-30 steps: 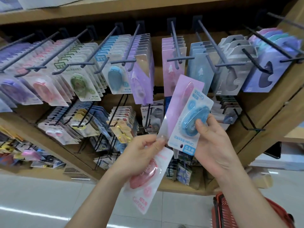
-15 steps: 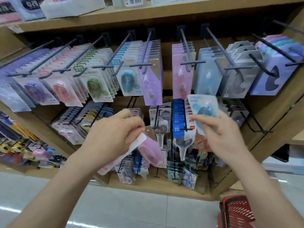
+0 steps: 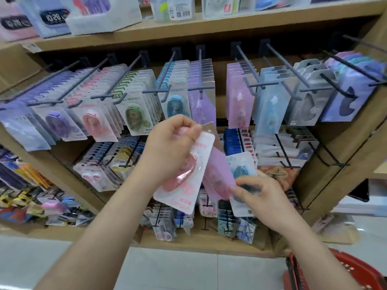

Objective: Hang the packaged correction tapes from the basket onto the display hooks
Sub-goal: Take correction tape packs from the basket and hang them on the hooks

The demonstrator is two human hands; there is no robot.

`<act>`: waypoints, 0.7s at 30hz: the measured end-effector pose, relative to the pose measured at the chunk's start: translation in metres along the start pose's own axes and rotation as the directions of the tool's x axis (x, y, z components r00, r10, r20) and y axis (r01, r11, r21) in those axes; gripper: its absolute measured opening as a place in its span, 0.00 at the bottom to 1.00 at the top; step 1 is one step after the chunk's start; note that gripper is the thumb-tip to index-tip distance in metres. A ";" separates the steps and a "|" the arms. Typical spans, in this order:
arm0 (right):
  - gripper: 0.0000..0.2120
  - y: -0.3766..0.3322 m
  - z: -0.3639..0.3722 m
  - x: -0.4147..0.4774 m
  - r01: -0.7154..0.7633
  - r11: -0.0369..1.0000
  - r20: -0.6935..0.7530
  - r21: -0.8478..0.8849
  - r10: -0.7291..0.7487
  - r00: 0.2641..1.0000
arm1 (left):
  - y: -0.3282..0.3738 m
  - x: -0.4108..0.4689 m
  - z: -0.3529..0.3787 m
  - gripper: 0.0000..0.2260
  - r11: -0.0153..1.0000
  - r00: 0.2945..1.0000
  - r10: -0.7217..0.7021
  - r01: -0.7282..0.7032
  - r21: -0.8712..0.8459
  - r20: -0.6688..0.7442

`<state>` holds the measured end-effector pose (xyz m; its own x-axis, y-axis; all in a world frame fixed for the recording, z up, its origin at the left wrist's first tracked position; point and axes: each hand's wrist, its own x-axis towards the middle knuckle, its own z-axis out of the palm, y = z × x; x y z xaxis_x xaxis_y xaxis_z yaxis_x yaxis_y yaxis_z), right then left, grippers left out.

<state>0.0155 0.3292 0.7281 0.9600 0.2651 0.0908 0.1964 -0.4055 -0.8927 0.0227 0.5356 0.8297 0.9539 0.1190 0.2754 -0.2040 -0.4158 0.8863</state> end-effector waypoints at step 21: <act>0.10 0.024 -0.030 0.018 0.007 0.985 -0.340 0.175 0.053 0.939 | 0.014 0.038 0.078 0.08 0.979 1.000 0.016 -0.013 -0.205 0.014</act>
<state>0.0431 0.2980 0.7215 0.9797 -0.0706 0.1878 0.1656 -0.2441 -0.9555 0.0733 0.4642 0.8234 0.9535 0.0996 0.2844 -0.2570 -0.2240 0.9401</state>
